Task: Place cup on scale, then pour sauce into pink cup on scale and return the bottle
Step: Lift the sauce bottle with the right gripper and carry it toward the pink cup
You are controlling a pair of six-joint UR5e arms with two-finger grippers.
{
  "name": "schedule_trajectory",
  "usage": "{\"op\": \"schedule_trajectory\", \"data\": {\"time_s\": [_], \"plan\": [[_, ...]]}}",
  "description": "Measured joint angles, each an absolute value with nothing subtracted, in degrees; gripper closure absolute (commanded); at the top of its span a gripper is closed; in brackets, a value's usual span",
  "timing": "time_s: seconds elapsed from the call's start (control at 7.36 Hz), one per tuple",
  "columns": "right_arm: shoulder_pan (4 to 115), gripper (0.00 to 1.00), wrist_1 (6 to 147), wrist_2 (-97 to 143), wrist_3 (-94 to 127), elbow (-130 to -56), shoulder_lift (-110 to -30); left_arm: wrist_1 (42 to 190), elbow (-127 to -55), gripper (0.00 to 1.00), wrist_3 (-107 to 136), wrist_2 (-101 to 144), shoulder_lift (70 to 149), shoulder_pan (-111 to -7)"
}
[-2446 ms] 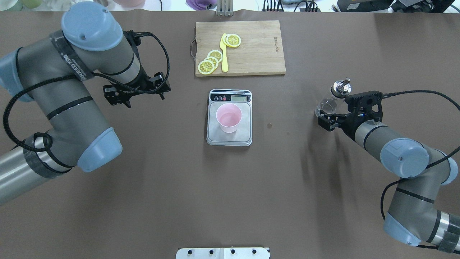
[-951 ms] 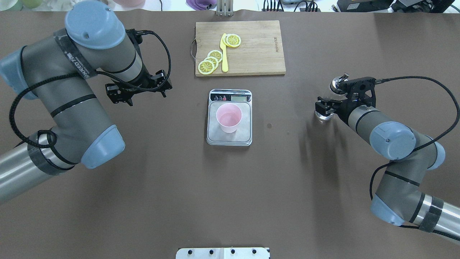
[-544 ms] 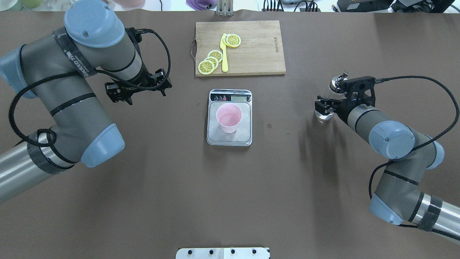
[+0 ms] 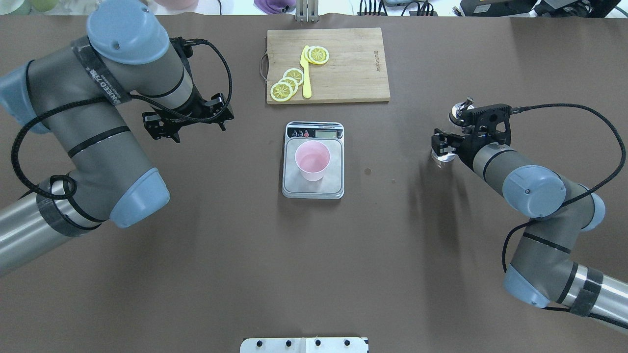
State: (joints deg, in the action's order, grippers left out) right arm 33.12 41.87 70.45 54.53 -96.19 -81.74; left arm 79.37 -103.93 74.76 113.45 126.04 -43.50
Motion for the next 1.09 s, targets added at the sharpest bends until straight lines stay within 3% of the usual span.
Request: {"op": "schedule_trajectory", "data": {"time_s": [0.41, 1.09], "plan": [[36.62, 1.00, 43.99, 73.64, 53.31, -99.13, -81.47, 79.42, -104.06, 0.01, 74.52, 113.55, 126.05, -43.79], [36.94, 1.00, 64.80, 69.20, 50.91, -106.37, -72.29, 79.33, -104.25, 0.02, 66.58, 118.59, 125.77, -53.33]]}}
